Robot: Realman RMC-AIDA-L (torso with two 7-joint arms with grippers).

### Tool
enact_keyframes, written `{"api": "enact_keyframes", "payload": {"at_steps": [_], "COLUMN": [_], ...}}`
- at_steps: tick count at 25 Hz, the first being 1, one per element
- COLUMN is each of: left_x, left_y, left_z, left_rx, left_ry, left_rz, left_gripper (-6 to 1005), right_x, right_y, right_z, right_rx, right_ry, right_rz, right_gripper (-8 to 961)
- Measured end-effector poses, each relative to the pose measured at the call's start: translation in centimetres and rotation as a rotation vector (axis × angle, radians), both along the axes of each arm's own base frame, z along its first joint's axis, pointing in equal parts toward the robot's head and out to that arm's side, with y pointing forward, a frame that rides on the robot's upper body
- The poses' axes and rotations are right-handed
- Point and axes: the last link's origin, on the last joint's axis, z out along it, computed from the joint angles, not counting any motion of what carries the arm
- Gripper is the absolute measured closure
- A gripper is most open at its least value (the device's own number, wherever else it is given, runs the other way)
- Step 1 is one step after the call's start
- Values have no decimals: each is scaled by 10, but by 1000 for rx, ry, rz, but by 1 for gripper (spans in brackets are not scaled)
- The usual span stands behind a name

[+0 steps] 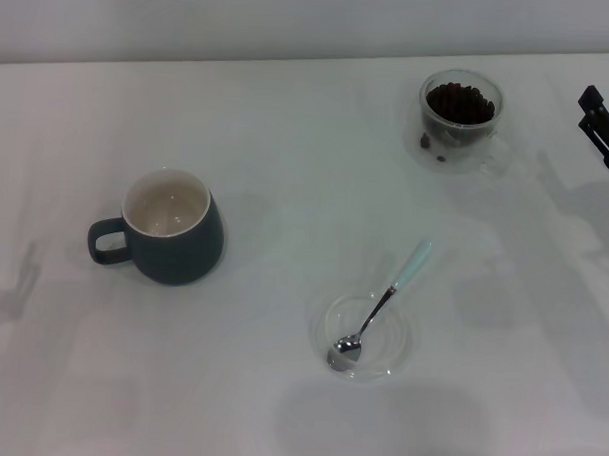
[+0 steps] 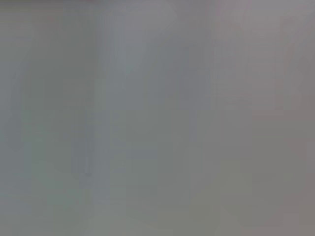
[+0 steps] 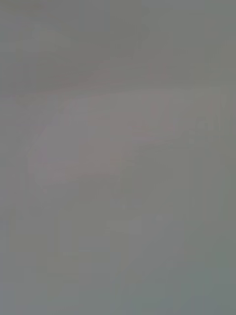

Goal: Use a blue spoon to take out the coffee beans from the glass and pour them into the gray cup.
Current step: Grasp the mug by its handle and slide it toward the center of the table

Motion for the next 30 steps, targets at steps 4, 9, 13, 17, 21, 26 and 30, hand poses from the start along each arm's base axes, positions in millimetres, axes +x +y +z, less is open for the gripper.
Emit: {"api": "enact_keyframes", "payload": {"at_steps": [4, 9, 13, 17, 21, 26, 30], "left_x": [-2, 1, 14, 21, 21, 18, 19], "left_y": [-1, 1, 3, -3, -5, 5, 15], "left_z": [2, -5, -23, -40, -46, -50, -50], "left_rx": [18, -31, -155, -255, -285, -307, -310], "left_ry": [-12, 2, 50, 107, 141, 164, 174], "left_rz": [18, -4, -94, -154, -155, -116, -107], "left_gripper": [236, 238, 238, 239, 239, 238, 267], "right_x": [0, 1, 1, 1, 2, 2, 2], "right_y": [0, 0, 1, 1, 1, 0, 0], "right_z": [0, 1, 2, 2, 2, 1, 1], "right_rx": [2, 4, 7, 7, 7, 7, 6], "right_ry": [0, -2, -2, -1, 0, 1, 4], "right_rz": [-2, -6, -6, -8, -10, -10, -11], "right_gripper": [109, 109, 110, 110, 110, 110, 110]}}
